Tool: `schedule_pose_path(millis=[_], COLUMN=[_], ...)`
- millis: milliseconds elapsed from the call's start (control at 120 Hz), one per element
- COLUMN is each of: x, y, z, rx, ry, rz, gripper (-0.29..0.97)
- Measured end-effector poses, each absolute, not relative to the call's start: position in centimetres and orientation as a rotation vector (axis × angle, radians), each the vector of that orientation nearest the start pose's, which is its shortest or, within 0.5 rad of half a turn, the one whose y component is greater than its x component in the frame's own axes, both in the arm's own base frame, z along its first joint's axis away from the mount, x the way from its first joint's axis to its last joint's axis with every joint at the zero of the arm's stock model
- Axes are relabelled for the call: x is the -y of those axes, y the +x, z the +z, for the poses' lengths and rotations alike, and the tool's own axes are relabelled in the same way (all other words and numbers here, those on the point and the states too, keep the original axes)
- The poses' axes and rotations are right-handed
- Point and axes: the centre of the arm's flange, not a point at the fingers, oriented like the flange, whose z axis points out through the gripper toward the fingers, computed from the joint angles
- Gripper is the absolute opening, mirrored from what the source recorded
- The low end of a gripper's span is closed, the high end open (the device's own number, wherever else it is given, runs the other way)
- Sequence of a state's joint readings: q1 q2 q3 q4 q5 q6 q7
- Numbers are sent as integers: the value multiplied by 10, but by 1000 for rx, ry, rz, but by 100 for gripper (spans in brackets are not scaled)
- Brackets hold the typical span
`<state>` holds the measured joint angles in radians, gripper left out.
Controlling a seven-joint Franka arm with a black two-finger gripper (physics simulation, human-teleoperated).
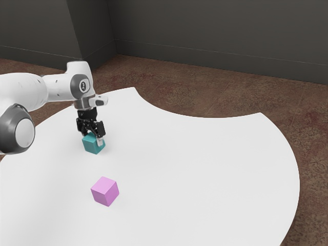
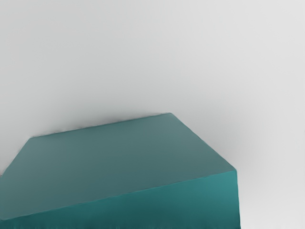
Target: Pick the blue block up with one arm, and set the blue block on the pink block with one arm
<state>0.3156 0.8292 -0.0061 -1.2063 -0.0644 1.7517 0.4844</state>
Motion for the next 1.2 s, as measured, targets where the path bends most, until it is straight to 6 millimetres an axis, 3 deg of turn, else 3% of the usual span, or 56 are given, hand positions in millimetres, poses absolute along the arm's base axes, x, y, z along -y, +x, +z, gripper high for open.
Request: schedule_pose_path(millis=[75, 333, 550, 700, 833, 1000, 1200], x=[-215, -215, -221, -216, -190, -151, -119], y=[691, 690, 688, 680, 660, 629, 593], z=[260, 260, 262, 294, 320, 332, 338], rx=[-248, -235, -213, -209, -223, -245, -235], ry=[-3279, -3275, -3270, -3262, -3244, -3249, -3247], rz=[397, 408, 406, 373, 389, 406, 401], gripper=[63, 35, 35, 35, 36, 37, 37])
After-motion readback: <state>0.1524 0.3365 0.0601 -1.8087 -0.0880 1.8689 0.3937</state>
